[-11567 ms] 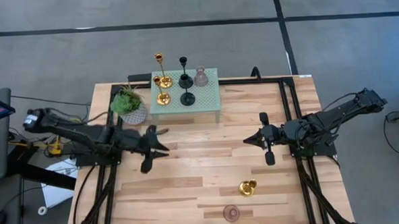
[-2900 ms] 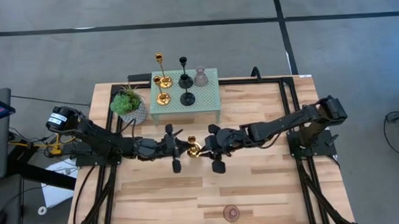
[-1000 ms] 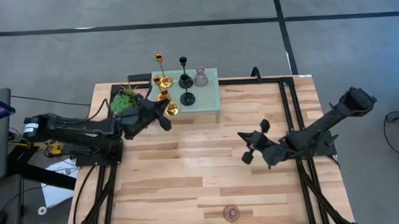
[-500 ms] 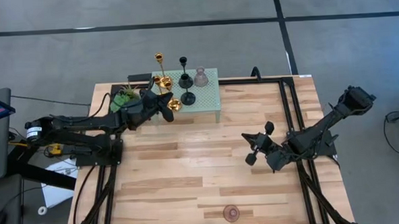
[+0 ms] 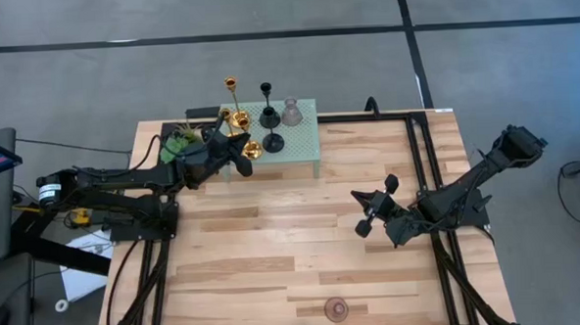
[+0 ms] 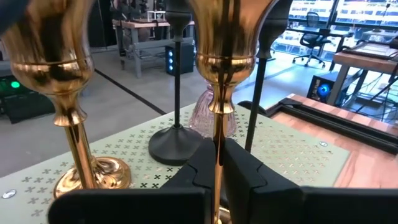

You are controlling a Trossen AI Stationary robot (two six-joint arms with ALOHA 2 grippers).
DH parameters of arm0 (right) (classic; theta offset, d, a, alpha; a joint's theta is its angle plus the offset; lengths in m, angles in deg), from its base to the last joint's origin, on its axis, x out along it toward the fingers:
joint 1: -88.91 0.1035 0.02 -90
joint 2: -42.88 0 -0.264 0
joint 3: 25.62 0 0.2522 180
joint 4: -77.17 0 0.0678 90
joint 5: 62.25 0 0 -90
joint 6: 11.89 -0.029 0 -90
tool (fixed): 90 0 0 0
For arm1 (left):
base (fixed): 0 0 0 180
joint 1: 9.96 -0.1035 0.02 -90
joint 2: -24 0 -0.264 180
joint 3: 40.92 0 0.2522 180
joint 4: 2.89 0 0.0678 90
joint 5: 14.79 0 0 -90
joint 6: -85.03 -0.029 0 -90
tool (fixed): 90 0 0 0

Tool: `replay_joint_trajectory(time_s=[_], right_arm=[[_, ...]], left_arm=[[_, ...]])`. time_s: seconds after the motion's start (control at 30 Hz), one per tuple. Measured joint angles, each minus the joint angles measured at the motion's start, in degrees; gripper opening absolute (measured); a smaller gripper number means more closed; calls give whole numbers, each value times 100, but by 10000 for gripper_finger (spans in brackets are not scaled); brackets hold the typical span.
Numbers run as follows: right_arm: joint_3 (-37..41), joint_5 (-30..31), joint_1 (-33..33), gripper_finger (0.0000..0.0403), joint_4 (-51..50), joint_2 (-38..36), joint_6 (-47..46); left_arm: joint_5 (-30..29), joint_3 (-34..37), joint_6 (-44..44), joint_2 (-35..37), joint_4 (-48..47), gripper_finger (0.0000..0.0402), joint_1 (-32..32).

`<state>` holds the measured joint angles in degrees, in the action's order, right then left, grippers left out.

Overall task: Pick & Place candle stick holders
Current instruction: Put the golden candle holder on the shelf

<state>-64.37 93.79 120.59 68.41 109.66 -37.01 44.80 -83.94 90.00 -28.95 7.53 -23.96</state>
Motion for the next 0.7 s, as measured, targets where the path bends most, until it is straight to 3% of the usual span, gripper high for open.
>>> replay_joint_trajectory(time_s=[0.7], right_arm=[[-1,-12,0,0,65,2,2]], left_arm=[[-217,7,-128,-2,-13,14,0]])
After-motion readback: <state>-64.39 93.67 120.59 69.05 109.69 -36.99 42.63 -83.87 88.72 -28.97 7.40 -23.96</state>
